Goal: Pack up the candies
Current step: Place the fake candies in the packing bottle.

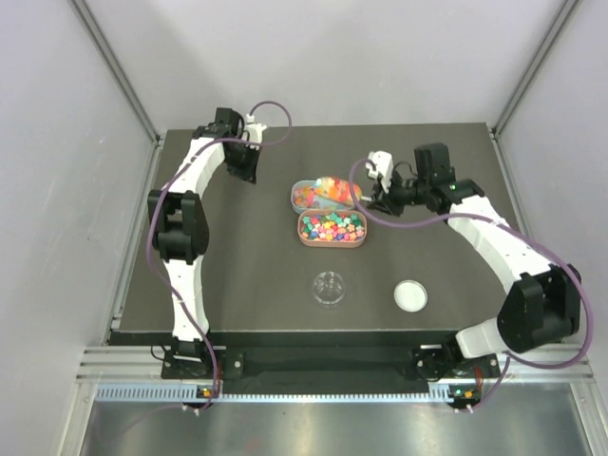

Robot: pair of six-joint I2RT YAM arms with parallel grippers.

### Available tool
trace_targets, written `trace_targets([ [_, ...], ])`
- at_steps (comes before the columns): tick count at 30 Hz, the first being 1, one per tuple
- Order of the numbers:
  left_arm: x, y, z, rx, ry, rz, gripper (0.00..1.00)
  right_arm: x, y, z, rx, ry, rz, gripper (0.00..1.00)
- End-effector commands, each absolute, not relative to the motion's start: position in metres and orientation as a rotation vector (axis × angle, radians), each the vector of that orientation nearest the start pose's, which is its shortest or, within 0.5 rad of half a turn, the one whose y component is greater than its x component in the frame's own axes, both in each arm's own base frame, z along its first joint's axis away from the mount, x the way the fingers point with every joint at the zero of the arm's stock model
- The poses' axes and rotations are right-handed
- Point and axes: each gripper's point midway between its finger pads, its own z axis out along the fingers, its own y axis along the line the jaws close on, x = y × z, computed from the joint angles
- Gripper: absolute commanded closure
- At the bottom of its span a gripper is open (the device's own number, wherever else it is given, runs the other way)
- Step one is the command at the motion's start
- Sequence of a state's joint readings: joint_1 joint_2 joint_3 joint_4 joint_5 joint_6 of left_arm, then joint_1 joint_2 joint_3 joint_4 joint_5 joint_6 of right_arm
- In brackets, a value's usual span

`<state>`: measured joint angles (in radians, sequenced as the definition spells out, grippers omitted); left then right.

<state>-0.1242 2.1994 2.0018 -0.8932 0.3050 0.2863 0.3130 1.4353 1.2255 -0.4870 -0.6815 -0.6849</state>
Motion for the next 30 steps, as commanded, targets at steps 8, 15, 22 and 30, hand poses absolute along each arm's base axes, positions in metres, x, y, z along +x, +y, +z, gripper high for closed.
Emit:
trace_targets([
  [8,0.511,-0.110,0.121,0.596,2.477,-0.392,0.96,0.281,0.189,0.221,-1.542,1.558,0.522,1.00],
  [15,0.520,-0.109,0.117,0.599,2.472,-0.369,0.97,0.252,0.175,0.208,-1.709,1.445,0.404,1.00],
  [22,0.519,-0.111,0.112,0.598,2.478,-0.393,0.97,0.228,0.173,0.192,-1.803,1.390,0.397,1.00],
  [30,0.514,-0.111,0.112,0.603,2.490,-0.391,0.97,0.210,0.176,0.175,-1.876,1.345,0.399,1.00],
])
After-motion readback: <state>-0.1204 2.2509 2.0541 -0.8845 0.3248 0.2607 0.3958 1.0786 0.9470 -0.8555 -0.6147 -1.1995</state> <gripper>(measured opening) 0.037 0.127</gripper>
